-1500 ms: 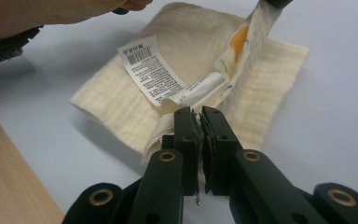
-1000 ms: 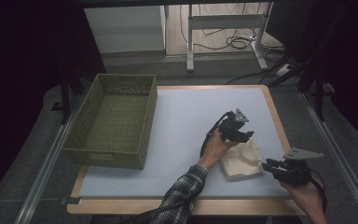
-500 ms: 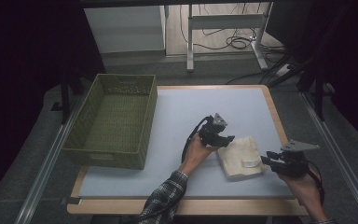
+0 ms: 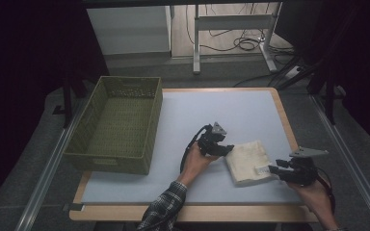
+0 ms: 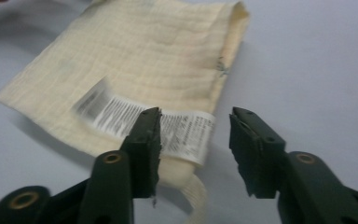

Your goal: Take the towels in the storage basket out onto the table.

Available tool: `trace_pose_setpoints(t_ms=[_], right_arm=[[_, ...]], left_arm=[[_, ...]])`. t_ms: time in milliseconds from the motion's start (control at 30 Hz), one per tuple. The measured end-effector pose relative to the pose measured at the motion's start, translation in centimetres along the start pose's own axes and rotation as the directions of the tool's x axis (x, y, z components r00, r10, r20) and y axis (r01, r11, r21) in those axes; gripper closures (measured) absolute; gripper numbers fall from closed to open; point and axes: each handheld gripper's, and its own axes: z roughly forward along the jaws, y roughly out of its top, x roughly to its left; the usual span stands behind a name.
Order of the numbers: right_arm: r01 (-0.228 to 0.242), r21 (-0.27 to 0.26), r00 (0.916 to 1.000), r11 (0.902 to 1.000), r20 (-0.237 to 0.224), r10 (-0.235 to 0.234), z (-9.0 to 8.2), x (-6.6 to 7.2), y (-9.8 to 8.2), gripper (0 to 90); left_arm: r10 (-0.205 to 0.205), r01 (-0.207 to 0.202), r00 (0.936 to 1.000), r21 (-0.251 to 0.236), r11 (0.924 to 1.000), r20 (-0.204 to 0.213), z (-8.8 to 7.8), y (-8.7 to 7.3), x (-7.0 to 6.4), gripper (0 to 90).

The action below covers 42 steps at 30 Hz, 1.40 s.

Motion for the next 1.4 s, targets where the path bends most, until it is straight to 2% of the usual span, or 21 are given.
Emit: trace_pose_setpoints(t_ms=[100,200,300,400,467,533,600,633,700,767,800,833,867,1033,1133,1400], right_arm=[[0.011,0.02,0.9999,0.9997,-0.002,-0.011,0.6,0.3,-0.1,49.6],[-0.001,0.042,0.9999,0.9991,-0.013,0.002,1.3,0.4,-0.6,45.7],[-0.019,0.055,0.999,0.9983,-0.038,0.022,1.5,0.5,-1.0,45.2],[-0.029,0.053,0.9988,0.9982,-0.039,0.031,1.5,0.6,-1.1,46.6],[-0.035,0.059,0.9982,0.9977,-0.047,0.037,1.5,0.7,-1.1,53.5],[-0.045,0.069,0.9956,0.9966,-0.079,0.05,1.5,0.8,-1.0,64.3],[-0.059,0.073,0.9913,0.9956,-0.113,0.067,1.6,0.8,-1.0,73.4],[-0.069,0.078,0.9879,0.9946,-0.133,0.079,1.6,0.7,-1.1,77.5],[-0.088,0.075,0.9831,0.9933,-0.154,0.099,1.7,0.6,-1.1,80.1],[-0.089,0.072,0.9831,0.9934,-0.154,0.1,1.7,0.6,-1.2,80.9],[-0.069,0.063,0.9872,0.9956,-0.139,0.078,1.5,0.9,-1.2,82.2],[-0.06,0.062,0.989,0.9962,-0.132,0.068,1.4,1.1,-1.1,82.5],[-0.056,0.057,0.9886,0.9968,-0.136,0.064,1.3,1.3,-0.9,82.7],[-0.013,0.027,0.9885,0.9996,-0.15,0.017,0.9,2.3,0.2,82.6],[0.007,0.009,0.9878,0.9999,-0.155,-0.006,1.1,2.9,1.0,82.5],[0.058,-0.012,0.9818,0.9983,-0.181,-0.059,1.8,4.6,2.7,82.2]], left_arm=[[-0.012,0.012,0.9999,0.014,0.9998,0.002,0.1,-0.5,0.1,43.8],[-0.036,0.035,0.9993,0.034,0.9988,0.006,0.5,-1.3,0.4,43.1],[-0.044,0.044,0.999,0.046,0.998,0.005,0.9,-1.5,0.5,42.7],[-0.054,0.053,0.9985,0.043,0.9976,0.01,1.1,-1.6,0.6,46.2],[-0.065,0.063,0.9973,0.045,0.997,0.035,1.1,-1.6,0.4,55.1],[-0.075,0.072,0.9952,0.053,0.996,0.063,1.2,-1.5,0.2,66.5],[-0.109,0.103,0.9893,0.065,0.9926,0.097,1.2,-1.4,0.3,76.5],[-0.121,0.113,0.9866,0.069,0.9911,0.11,1.2,-1.4,0.4,80.5],[-0.121,0.114,0.9856,0.067,0.9913,0.118,1.2,-1.4,0.5,83.3],[-0.111,0.105,0.9876,0.062,0.9925,0.111,1.2,-1.5,0.4,84.9],[-0.082,0.078,0.9929,0.048,0.9958,0.086,1.0,-1.4,0.2,85.3],[-0.082,0.078,0.9929,0.048,0.9958,0.086,1.0,-1.4,0.2,85.5],[-0.07,0.068,0.9953,0.027,0.9973,0.068,0.7,-1.1,0.2,85.6],[-0.053,0.053,0.9972,0.003,0.9986,0.052,-0.5,0.0,0.6,85.1],[-0.03,0.03,0.9993,-0.006,0.9995,0.023,-1.8,0.5,0.9,84.9],[-0.033,0.033,0.9993,-0.008,0.9994,-0.016,-3.3,0.7,1.9,84.5]])
